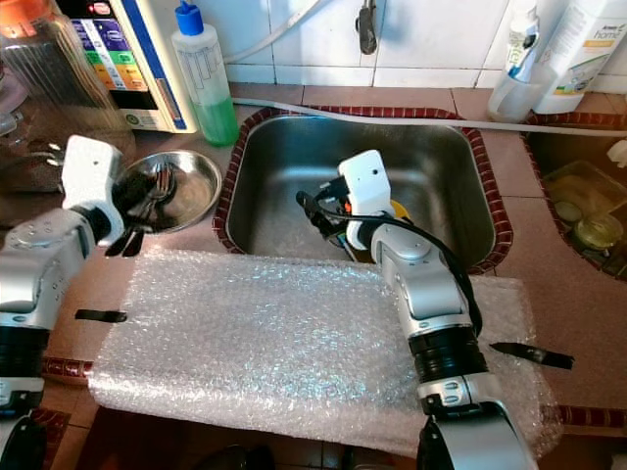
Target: Kitchen organization
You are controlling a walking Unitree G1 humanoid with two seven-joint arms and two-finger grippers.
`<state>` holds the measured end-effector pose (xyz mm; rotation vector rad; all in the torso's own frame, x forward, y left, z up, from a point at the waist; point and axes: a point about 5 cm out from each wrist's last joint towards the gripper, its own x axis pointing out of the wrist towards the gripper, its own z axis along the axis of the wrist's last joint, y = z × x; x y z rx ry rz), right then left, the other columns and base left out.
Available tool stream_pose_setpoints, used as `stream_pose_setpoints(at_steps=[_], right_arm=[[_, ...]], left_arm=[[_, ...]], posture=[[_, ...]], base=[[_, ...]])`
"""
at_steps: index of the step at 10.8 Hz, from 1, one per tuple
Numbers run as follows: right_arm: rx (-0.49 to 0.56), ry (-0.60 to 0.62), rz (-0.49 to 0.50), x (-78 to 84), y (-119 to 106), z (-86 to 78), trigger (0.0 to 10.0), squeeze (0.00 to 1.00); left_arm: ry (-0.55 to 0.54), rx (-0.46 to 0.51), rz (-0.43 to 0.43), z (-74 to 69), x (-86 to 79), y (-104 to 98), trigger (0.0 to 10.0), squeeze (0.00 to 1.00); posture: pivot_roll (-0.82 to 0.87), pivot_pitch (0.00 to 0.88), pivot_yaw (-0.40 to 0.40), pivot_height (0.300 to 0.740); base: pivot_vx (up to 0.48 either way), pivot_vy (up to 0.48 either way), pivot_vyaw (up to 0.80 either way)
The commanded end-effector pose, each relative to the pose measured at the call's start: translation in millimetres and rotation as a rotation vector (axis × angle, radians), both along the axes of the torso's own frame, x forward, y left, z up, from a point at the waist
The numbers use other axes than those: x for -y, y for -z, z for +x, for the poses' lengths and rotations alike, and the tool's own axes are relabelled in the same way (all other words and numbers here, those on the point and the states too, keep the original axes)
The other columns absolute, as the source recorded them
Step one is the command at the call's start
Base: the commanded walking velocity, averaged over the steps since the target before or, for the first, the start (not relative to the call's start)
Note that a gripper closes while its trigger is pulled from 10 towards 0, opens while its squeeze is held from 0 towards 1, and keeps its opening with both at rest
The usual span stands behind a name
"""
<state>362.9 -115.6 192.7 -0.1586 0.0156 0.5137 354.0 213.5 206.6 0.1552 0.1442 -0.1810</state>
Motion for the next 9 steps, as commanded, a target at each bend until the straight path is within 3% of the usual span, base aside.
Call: stream_pose_setpoints(at_steps=[1, 2, 3, 4, 7, 9], right_arm=[[0.017, 0.006, 0.000, 1.9, -4, 0.6, 10.0, 0.00], [0.018, 0.006, -0.001, 2.2, -5, 0.8, 10.0, 0.00], [0.018, 0.006, -0.002, 2.3, -5, 1.0, 10.0, 0.00], [0.019, 0.005, -0.002, 1.8, -5, 1.1, 10.0, 0.00], [0.018, 0.004, -0.001, 1.4, -5, 0.9, 10.0, 0.00], [0.017, 0.007, 0.002, 1.8, -5, 0.5, 10.0, 0.00]], left_arm=[[-0.019, 0.016, -0.006, 0.6, -2.4, -3, 0.0, 0.00], [-0.009, 0.041, -0.010, 1.2, -1.8, -7, 0.0, 0.00], [-0.013, 0.051, -0.011, 1.7, -1.9, -11, 0.7, 0.66], [0.027, 0.031, -0.045, 1.8, -1.1, -13, 10.0, 1.00], [-0.027, 0.007, 0.025, 7.1, -25.3, -18, 10.0, 1.00], [-0.008, -0.069, 0.149, 6.4, -38.1, -12, 10.0, 1.00]], posture=[[-0.15, 0.198, 0.091, 0.740], [-0.15, 0.197, 0.089, 0.740], [-0.15, 0.198, 0.088, 0.740], [-0.15, 0.196, 0.085, 0.740], [-0.15, 0.197, 0.088, 0.740], [-0.15, 0.198, 0.093, 0.740]], base=[[0.000, 0.000, 0.00], [0.000, 0.000, 0.00], [0.000, 0.000, 0.00], [0.000, 0.000, 0.00], [0.000, 0.000, 0.00], [0.000, 0.000, 0.00]])
